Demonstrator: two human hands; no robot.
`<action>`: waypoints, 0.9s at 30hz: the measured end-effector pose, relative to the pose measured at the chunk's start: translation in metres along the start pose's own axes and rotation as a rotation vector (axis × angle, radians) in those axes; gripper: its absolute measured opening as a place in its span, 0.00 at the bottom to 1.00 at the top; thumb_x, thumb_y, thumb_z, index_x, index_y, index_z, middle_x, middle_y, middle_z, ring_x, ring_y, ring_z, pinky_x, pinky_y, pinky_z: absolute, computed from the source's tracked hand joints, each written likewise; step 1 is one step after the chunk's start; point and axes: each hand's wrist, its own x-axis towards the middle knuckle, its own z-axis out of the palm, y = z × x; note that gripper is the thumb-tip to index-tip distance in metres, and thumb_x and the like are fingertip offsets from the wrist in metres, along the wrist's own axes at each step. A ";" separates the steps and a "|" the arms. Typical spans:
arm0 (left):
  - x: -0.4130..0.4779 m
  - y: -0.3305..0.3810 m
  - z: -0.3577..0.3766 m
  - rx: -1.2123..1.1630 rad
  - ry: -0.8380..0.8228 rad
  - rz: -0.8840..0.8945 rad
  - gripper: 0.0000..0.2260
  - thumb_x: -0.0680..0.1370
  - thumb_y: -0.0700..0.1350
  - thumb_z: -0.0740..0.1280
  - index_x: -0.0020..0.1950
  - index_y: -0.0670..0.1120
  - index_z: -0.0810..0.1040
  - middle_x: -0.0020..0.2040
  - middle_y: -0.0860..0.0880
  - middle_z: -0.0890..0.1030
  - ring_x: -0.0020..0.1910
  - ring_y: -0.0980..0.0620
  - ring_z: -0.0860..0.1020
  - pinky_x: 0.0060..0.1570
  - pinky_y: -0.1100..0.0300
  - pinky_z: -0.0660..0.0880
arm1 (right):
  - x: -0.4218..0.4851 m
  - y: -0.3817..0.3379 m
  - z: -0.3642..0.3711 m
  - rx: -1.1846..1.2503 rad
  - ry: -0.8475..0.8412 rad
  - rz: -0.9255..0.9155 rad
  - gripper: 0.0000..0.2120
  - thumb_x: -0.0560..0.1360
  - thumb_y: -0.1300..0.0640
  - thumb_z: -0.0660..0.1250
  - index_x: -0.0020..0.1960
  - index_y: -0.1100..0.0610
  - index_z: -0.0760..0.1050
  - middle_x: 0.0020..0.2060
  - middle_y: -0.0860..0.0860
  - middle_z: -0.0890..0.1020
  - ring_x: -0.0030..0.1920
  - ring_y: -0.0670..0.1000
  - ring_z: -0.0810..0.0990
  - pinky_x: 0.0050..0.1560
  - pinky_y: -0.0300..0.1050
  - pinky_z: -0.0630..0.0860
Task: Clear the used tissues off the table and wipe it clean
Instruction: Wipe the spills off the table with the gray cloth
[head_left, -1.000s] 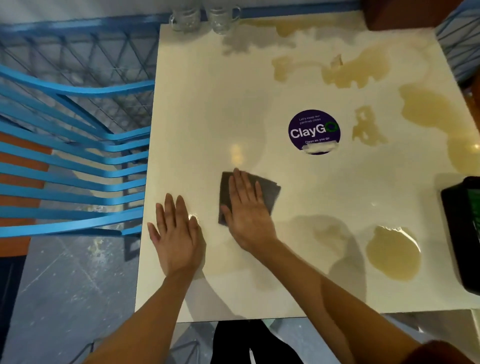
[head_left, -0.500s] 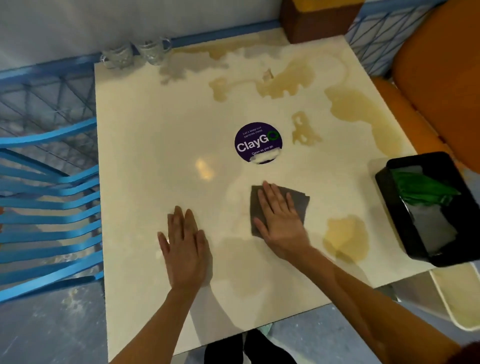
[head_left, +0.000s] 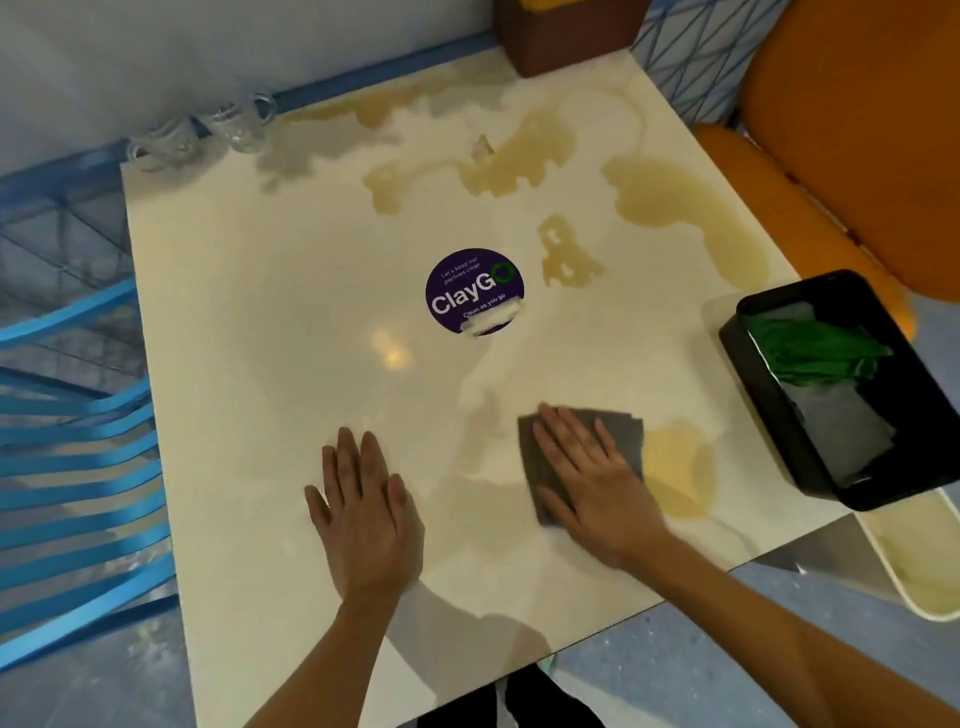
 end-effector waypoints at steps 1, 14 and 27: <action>0.000 0.000 0.000 -0.001 -0.001 -0.003 0.26 0.81 0.53 0.44 0.80 0.52 0.49 0.80 0.53 0.45 0.78 0.54 0.40 0.76 0.44 0.45 | 0.017 -0.001 -0.004 0.005 0.021 0.044 0.32 0.81 0.41 0.48 0.79 0.55 0.45 0.79 0.50 0.43 0.78 0.49 0.40 0.77 0.56 0.47; 0.000 0.006 -0.003 -0.050 0.025 0.008 0.26 0.79 0.51 0.47 0.78 0.49 0.56 0.80 0.48 0.50 0.79 0.51 0.44 0.76 0.42 0.45 | -0.123 0.016 0.021 0.058 -0.022 0.110 0.31 0.82 0.41 0.49 0.79 0.54 0.48 0.79 0.50 0.46 0.79 0.50 0.46 0.74 0.55 0.50; 0.004 0.047 0.015 0.018 0.016 0.110 0.26 0.80 0.52 0.44 0.79 0.51 0.52 0.80 0.51 0.48 0.79 0.52 0.43 0.76 0.43 0.45 | -0.028 0.046 -0.004 0.104 0.094 0.373 0.31 0.82 0.43 0.43 0.79 0.58 0.45 0.79 0.52 0.41 0.78 0.51 0.38 0.77 0.58 0.42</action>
